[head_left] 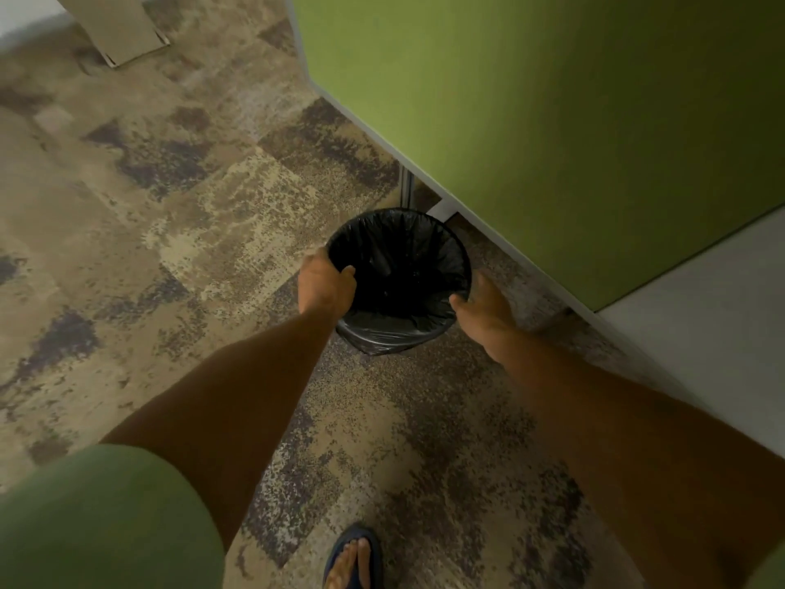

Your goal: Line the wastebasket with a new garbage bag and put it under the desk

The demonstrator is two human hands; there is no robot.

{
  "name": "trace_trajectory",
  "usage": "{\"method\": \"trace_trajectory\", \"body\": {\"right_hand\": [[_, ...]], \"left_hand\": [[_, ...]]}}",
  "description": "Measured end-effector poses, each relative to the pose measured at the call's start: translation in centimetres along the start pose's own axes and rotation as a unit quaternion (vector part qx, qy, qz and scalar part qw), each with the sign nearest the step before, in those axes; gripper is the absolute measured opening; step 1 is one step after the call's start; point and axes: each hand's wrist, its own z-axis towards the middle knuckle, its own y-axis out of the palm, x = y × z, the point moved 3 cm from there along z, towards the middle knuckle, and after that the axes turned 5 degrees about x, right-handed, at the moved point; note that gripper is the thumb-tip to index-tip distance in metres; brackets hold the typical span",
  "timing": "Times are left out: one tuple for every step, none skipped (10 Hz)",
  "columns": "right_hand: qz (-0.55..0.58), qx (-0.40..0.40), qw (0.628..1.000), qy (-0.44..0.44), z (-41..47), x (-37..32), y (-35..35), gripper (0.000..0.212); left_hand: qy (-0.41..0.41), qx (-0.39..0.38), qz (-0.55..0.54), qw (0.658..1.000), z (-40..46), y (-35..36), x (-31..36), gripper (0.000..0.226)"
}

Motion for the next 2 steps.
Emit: {"method": "trace_trajectory", "body": {"right_hand": [[-0.034,0.007,0.999,0.001,-3.4,-1.5,-2.9,0.073],[-0.088,0.011,0.996,-0.028,-6.4,-2.5,-5.5,0.079]], "left_hand": [[0.044,-0.007,0.039,0.998,-2.9,-2.2,2.2,0.049],[0.122,-0.018,0.102,0.987,-6.0,-4.4,4.3,0.068]]}}
